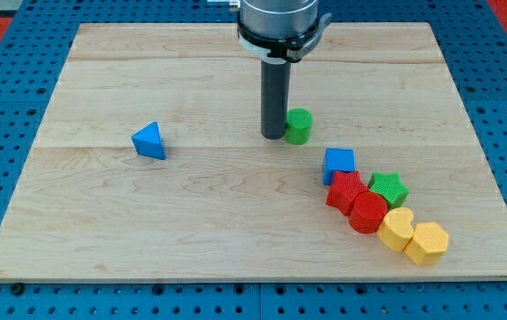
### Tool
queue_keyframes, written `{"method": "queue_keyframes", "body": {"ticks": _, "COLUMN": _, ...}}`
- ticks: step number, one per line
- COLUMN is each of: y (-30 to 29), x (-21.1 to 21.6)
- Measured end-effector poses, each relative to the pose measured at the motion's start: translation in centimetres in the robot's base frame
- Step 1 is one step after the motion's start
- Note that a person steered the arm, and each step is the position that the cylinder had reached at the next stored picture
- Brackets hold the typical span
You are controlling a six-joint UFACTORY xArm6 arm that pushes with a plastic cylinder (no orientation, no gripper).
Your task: Place the green circle to the left of the blue cube
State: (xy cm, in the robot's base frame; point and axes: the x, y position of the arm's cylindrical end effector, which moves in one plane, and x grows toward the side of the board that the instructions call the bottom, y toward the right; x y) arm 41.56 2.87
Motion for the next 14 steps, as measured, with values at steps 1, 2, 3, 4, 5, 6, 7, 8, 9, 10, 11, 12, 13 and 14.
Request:
{"method": "queue_keyframes", "body": {"ticks": 1, "y": 1.5, "x": -0.7}}
{"method": "queue_keyframes", "body": {"ticks": 2, "y": 0.0, "x": -2.4}}
{"method": "queue_keyframes", "body": {"ticks": 3, "y": 0.0, "x": -5.2}}
{"method": "queue_keyframes", "body": {"ticks": 4, "y": 5.3, "x": -5.4}}
{"method": "queue_keyframes", "body": {"ticks": 5, "y": 7.1, "x": -3.1}}
{"method": "queue_keyframes", "body": {"ticks": 6, "y": 6.6, "x": -1.2}}
{"method": "queue_keyframes", "body": {"ticks": 7, "y": 6.2, "x": 0.7}}
{"method": "queue_keyframes", "body": {"ticks": 8, "y": 6.5, "x": 1.8}}
{"method": "queue_keyframes", "body": {"ticks": 9, "y": 6.8, "x": 1.4}}
{"method": "queue_keyframes", "body": {"ticks": 10, "y": 6.7, "x": -2.7}}
{"method": "queue_keyframes", "body": {"ticks": 11, "y": 3.6, "x": -3.1}}
{"method": "queue_keyframes", "body": {"ticks": 12, "y": 1.4, "x": -1.8}}
{"method": "queue_keyframes", "body": {"ticks": 13, "y": 0.7, "x": -1.2}}
{"method": "queue_keyframes", "body": {"ticks": 14, "y": 0.6, "x": -0.9}}
